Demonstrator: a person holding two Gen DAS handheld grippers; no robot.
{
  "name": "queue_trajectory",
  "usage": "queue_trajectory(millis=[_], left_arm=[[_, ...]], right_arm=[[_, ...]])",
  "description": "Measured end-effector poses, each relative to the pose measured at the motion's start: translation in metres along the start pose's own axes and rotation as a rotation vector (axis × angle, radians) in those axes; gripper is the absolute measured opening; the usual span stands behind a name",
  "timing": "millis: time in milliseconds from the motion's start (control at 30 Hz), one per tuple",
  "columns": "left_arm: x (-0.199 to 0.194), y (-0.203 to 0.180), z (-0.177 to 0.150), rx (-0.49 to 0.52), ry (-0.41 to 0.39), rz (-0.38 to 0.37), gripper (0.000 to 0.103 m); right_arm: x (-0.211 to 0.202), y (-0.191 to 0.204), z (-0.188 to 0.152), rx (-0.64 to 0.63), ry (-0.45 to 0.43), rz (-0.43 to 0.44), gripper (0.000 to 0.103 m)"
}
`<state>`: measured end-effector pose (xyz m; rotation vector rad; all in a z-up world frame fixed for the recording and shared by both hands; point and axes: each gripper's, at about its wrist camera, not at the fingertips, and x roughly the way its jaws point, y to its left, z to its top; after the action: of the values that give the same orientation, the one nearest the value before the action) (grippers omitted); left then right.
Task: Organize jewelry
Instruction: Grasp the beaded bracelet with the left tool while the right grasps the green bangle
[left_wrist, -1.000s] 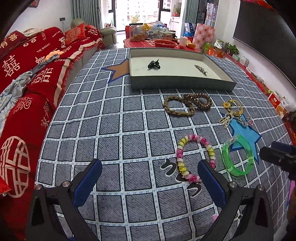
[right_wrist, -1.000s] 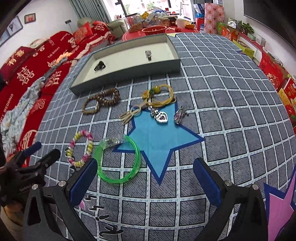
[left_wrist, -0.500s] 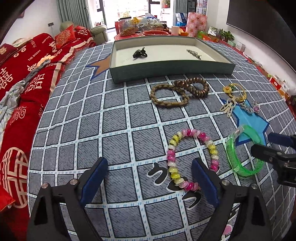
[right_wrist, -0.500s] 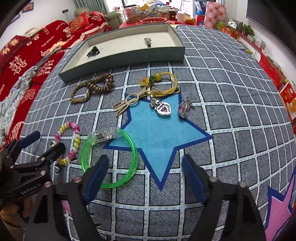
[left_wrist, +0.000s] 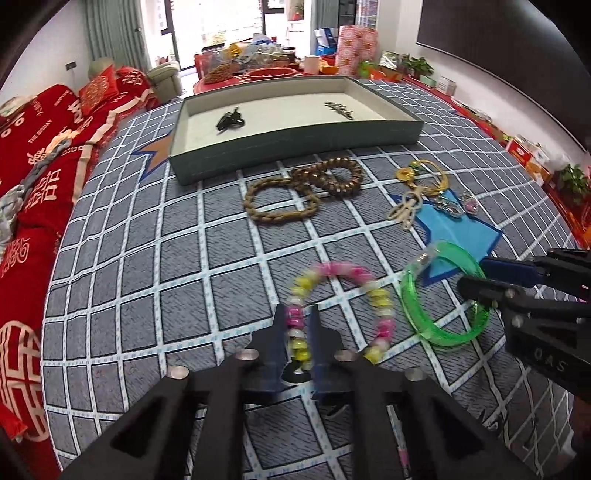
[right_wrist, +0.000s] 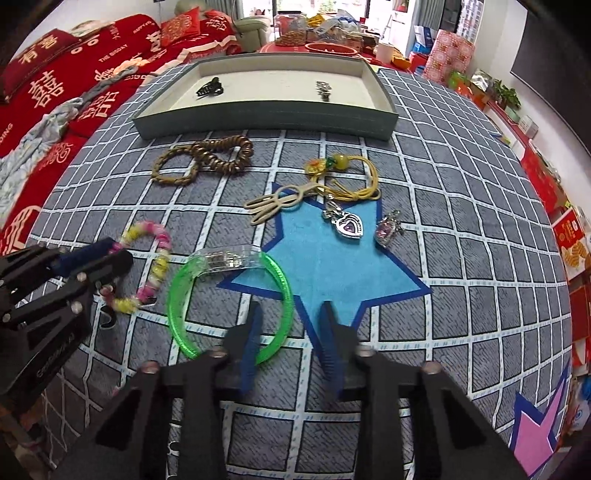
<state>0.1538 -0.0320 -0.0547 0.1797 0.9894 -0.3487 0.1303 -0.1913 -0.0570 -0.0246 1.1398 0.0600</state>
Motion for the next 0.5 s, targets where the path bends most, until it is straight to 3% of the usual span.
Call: queue_trajectory(millis=[33,67,300,500], left_arm=[[0.0,0.0,0.0,-0.004,-0.001,-0.005,0.022],[-0.001,0.002,0.0,-0.015,-0.002,-0.015,0.022],[-0.017,0.019,0.003,-0.112,-0.035,-0.092,0.022],[-0.036,0.03,0.015,-0.141,-0.078,-0.114,0.022]], right_arm=[[0.0,0.0,0.0,0.001,-0.001,-0.001,0.01],[0.0,0.001,0.0,0.001,-0.002,-0.001,0.007],[-0.011,-0.01,-0.001,0.047,-0.033,0.029,0.007],[-0.033,-0.025,0.01,0.086,-0.08,0.069,0.007]])
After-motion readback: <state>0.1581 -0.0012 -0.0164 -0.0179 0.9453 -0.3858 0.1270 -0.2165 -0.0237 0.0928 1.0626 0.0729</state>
